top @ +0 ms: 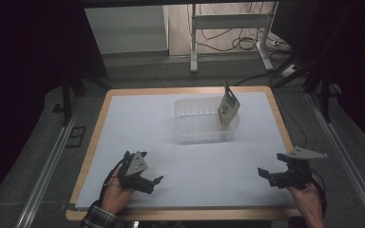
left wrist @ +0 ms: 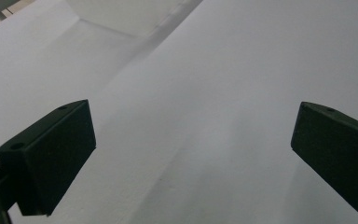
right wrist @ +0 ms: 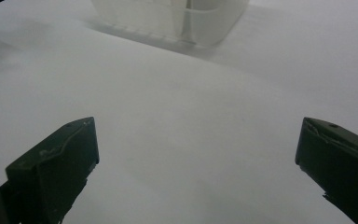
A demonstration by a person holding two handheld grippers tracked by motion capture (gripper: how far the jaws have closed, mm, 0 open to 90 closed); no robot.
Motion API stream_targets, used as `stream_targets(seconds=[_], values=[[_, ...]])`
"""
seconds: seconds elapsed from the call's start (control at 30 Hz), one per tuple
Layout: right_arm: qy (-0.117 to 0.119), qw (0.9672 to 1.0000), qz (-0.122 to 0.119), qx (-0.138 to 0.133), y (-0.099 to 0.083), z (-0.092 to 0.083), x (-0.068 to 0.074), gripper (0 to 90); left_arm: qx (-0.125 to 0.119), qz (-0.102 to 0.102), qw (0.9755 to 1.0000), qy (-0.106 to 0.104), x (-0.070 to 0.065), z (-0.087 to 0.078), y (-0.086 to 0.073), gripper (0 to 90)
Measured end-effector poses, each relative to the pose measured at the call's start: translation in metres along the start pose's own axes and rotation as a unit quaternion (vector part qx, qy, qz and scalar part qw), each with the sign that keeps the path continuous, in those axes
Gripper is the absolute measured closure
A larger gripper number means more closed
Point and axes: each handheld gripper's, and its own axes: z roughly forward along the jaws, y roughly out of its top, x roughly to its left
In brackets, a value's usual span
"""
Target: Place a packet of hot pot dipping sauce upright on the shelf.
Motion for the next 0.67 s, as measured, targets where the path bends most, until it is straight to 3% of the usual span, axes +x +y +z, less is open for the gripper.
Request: stream_targets(seconds=[0.3,0.67], values=[[-0.022,0.9992,0.031,0.010,-0.016,-0.012,-0.011,0.0,0.001,-0.001,1.0000,-0.002,-0.001,0.001,0.000,0.0],[-0.033,0.9978,0.038,0.044,-0.024,-0.007,-0.014,0.0,0.005,0.003,1.0000,0.000,-0.001,0.002,0.000,0.0]])
